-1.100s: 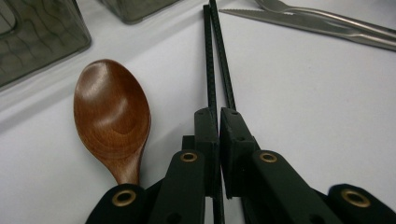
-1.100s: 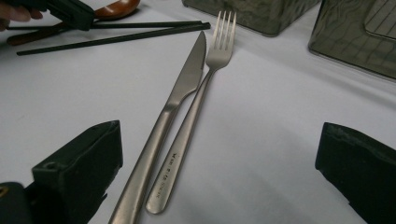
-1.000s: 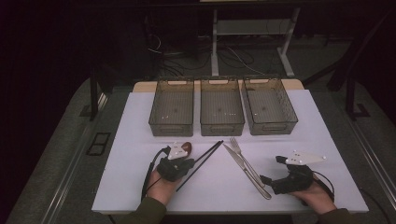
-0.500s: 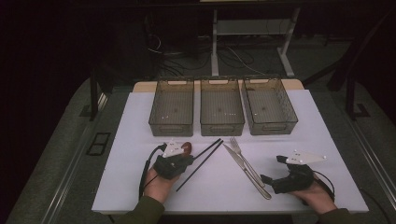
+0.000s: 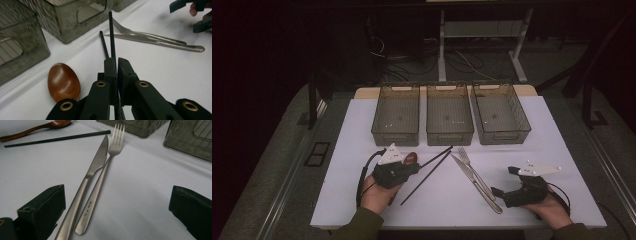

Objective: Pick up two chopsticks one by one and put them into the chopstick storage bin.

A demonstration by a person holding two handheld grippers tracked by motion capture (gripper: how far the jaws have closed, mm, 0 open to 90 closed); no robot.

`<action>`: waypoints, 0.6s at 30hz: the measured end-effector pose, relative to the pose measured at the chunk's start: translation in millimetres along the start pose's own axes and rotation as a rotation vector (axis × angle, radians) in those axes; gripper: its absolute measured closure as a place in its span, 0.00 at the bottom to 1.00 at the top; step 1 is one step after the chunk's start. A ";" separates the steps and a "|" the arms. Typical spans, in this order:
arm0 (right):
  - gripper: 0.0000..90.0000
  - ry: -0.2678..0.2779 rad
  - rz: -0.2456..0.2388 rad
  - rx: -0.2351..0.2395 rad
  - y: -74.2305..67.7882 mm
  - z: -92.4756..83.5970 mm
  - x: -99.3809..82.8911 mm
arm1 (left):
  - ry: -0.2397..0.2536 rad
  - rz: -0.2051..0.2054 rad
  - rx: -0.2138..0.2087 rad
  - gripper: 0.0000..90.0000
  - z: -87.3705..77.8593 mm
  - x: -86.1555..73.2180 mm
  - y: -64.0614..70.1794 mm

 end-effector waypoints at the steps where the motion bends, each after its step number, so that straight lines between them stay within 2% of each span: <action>1: 0.00 0.000 0.000 0.000 0.1 -0.1 0.1 | 0.004 0.000 -0.001 0.95 -1.0 0.8 -0.7; 10: 0.00 0.001 0.004 -0.001 0.7 -0.2 0.2 | 0.045 0.009 -0.005 0.95 -9.9 14.9 -7.8; 18: 0.00 0.000 0.005 -0.001 0.7 0.5 0.5 | 0.091 0.014 0.011 0.95 -17.8 29.8 -25.1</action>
Point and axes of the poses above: each handheld gripper's, and its own axes: z roughly forward along the jaws, x roughly out of its top, y roughly to its right, the point moved 5 cm from there along z, roughly forward along the jaws, and after that the axes turned 7 degrees about -y, right-handed, at the moved point
